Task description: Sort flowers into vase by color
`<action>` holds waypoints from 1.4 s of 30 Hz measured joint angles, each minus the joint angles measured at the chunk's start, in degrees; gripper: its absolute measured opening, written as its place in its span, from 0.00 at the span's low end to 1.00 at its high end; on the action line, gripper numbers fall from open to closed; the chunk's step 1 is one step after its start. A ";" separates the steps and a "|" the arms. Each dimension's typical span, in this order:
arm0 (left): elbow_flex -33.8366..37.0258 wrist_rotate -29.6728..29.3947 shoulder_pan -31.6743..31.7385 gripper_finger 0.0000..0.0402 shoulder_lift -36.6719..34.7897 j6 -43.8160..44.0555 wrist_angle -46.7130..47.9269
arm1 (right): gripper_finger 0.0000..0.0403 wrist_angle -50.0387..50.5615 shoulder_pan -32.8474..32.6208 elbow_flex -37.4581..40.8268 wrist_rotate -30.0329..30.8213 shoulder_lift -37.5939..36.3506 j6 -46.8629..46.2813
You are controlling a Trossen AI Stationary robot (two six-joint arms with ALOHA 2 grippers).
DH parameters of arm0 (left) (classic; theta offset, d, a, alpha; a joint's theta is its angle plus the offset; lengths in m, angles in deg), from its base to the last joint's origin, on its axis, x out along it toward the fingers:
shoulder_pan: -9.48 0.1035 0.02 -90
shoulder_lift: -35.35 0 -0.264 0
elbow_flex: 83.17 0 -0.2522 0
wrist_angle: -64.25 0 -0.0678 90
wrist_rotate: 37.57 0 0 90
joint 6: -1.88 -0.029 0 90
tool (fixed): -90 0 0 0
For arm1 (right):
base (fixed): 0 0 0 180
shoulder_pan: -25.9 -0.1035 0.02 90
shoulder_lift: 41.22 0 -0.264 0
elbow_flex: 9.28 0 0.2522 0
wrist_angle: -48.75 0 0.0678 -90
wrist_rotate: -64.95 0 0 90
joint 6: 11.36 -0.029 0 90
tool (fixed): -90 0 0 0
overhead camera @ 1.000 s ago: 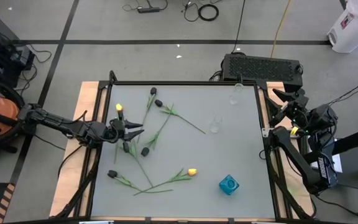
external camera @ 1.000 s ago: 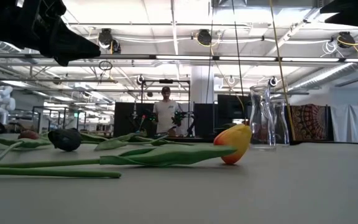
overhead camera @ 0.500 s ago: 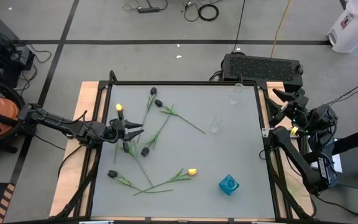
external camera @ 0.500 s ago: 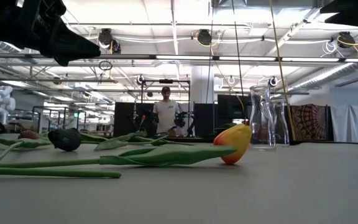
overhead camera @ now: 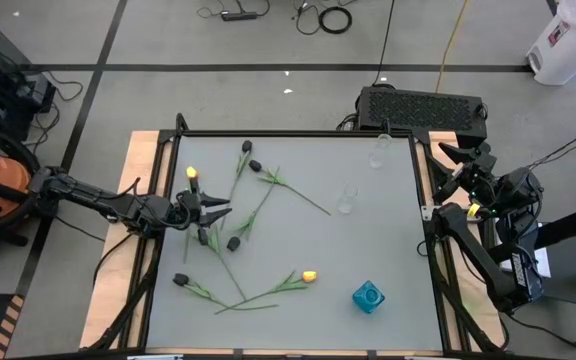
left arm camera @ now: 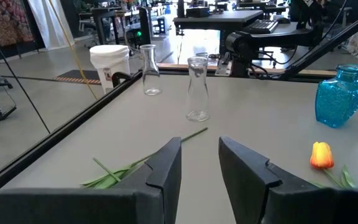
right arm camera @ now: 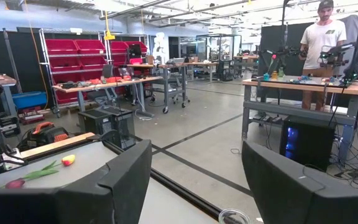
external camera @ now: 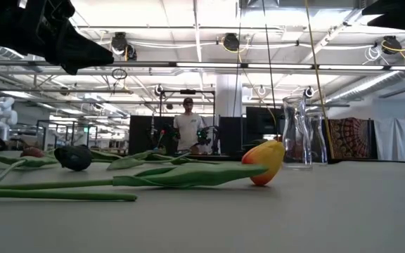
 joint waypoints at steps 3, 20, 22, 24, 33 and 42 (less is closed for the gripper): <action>-0.01 0.01 0.01 0.29 0.00 0.00 -0.23 | 0.60 0.00 0.00 0.00 0.00 0.00 0.01; -0.02 -12.52 5.87 0.29 0.24 31.85 -12.77 | 0.60 -0.01 0.00 0.00 -0.01 0.00 0.00; -0.02 -12.47 6.13 0.29 0.22 32.04 -15.32 | 0.60 -0.01 0.00 0.00 -0.01 0.00 0.01; -0.02 -12.24 6.06 0.29 0.22 33.39 -16.80 | 0.60 0.01 0.00 0.00 -0.01 -0.02 0.01; -0.02 -15.42 6.46 0.29 0.35 45.09 -23.04 | 0.60 -0.01 0.00 0.00 -0.01 0.00 -0.01; -3.20 -14.60 9.12 0.29 0.26 42.77 -33.80 | 0.60 -0.01 0.00 0.00 -0.01 -0.02 0.01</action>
